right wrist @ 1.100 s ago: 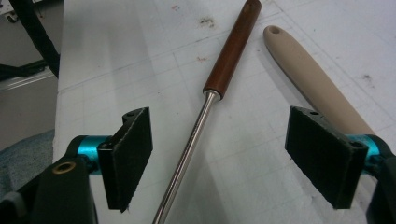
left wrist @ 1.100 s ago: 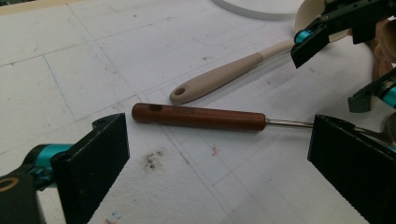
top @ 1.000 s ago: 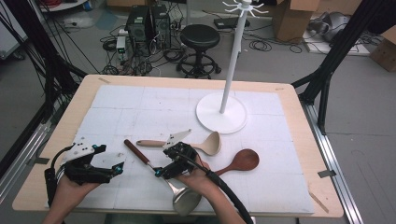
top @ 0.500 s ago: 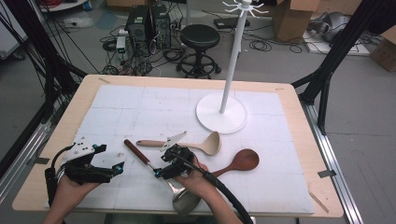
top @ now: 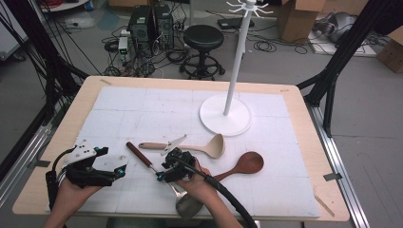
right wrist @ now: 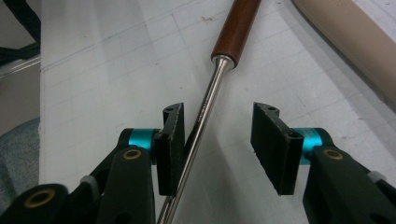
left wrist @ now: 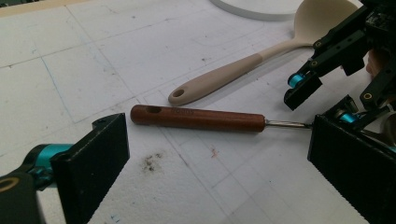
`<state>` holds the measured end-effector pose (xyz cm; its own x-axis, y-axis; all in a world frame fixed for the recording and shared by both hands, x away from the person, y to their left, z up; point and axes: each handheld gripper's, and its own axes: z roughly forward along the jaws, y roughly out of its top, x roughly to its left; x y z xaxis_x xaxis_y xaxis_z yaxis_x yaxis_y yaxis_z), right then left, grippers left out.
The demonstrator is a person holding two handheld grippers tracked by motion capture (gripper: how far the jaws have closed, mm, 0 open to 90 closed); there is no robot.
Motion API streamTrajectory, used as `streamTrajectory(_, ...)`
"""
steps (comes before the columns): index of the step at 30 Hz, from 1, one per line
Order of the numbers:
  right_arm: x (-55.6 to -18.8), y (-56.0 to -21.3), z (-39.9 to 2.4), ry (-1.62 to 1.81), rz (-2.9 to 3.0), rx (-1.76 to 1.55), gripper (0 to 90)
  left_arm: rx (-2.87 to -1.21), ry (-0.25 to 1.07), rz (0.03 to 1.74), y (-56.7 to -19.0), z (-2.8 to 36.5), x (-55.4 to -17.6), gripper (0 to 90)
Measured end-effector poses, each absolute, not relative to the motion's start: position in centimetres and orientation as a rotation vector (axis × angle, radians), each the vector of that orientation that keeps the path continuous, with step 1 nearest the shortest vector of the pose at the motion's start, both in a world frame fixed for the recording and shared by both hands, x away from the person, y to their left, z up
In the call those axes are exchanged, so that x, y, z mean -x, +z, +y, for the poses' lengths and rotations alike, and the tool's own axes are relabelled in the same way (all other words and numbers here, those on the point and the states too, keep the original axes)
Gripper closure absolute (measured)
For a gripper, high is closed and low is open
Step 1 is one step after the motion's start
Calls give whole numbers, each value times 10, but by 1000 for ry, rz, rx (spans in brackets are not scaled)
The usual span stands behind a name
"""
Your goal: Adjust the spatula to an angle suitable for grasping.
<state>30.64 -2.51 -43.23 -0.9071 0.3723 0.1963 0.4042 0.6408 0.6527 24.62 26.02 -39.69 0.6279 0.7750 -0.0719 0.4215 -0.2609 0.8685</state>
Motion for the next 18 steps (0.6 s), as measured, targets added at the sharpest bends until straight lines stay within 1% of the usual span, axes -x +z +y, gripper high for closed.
streamTrajectory(8,-303,-432,-21,-1110,-2836,634,640,-1894,459,948,-397,260,-246,60)
streamTrajectory(11,-302,-432,-19,-1104,-2849,627,647,-1893,460,950,-397,260,-246,60)
streamTrajectory(18,-300,-432,-16,-1088,-2857,607,712,-1893,458,950,-397,260,-246,60)
